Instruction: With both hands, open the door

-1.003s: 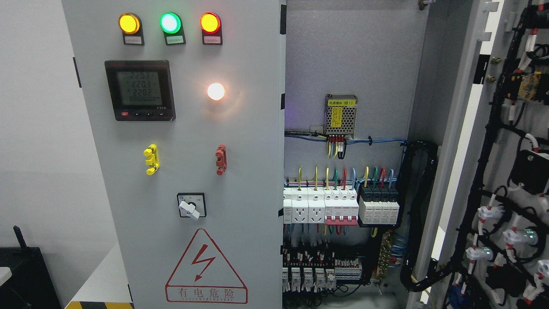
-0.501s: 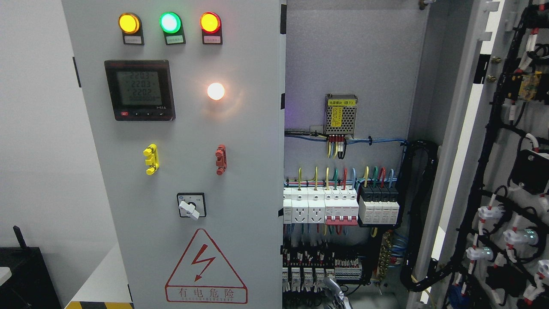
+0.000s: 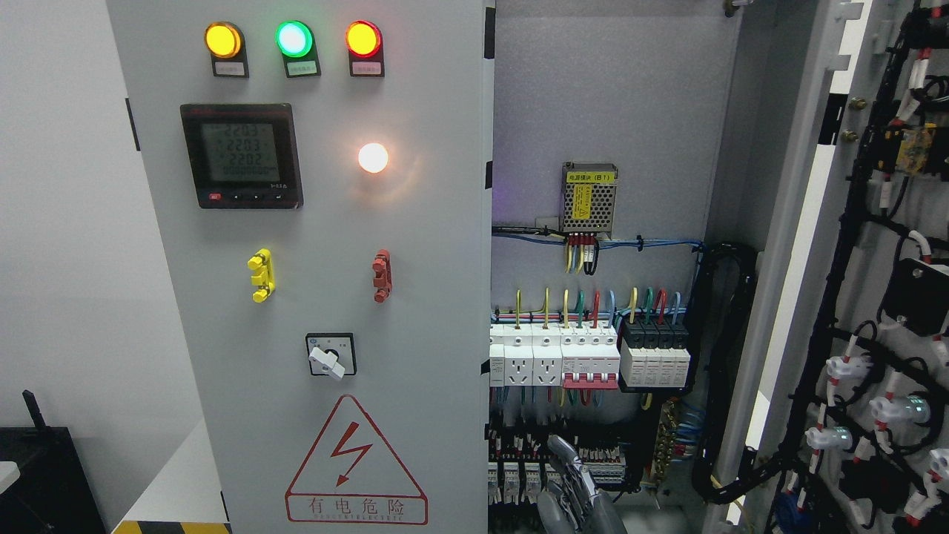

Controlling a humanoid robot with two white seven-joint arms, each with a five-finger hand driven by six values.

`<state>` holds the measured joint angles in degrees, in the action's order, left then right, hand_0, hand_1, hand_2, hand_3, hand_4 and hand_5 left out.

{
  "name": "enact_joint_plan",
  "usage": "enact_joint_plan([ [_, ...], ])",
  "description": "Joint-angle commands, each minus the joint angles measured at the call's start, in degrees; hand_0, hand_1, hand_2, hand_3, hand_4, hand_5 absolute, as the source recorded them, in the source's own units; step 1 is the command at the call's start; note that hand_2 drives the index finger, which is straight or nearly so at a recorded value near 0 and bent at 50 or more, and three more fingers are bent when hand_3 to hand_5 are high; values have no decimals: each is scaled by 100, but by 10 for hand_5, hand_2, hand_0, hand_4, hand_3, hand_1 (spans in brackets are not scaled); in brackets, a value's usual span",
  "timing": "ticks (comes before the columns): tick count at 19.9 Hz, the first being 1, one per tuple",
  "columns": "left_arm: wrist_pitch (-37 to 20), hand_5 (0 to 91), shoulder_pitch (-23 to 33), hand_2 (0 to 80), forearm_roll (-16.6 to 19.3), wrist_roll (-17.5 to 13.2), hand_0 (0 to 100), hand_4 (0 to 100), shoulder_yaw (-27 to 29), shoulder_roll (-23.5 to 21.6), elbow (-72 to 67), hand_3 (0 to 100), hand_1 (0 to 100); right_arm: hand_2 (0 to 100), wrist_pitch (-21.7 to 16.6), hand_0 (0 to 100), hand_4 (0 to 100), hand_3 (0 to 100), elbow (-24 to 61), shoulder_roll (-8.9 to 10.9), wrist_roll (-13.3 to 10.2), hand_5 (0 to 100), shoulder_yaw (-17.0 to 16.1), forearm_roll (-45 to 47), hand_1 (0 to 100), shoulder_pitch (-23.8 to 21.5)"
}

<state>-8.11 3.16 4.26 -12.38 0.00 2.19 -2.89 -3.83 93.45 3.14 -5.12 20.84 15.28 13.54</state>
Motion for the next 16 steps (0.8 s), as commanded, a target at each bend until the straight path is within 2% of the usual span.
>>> enact_joint_plan([
  [1,3,0,0,0,4,-2,120,0,-71,0,-1,0,389,0,-4,120,0,0,-854,29,116,0,-9,80,389,298],
  [2,3,0,0,0,-4,-2,120,0,-71,0,-1,0,389,0,-4,120,0,0,-872,29,274,0,-9,97,389,315],
  [3,3,0,0,0,-4,-2,120,0,-71,0,8,0,389,0,-4,120,0,0,-898,29,327,0,-9,176,389,376],
  [10,3,0,0,0,-4,-2,120,0,-79,0,-1,0,389,0,-13,120,0,0,-1320,29,381,0,-9,326,389,702],
  [16,3,0,0,0,-4,-2,120,0,-71,0,-1,0,389,0,-22,120,0,0,-1364,47,407,0,8,326,389,887],
])
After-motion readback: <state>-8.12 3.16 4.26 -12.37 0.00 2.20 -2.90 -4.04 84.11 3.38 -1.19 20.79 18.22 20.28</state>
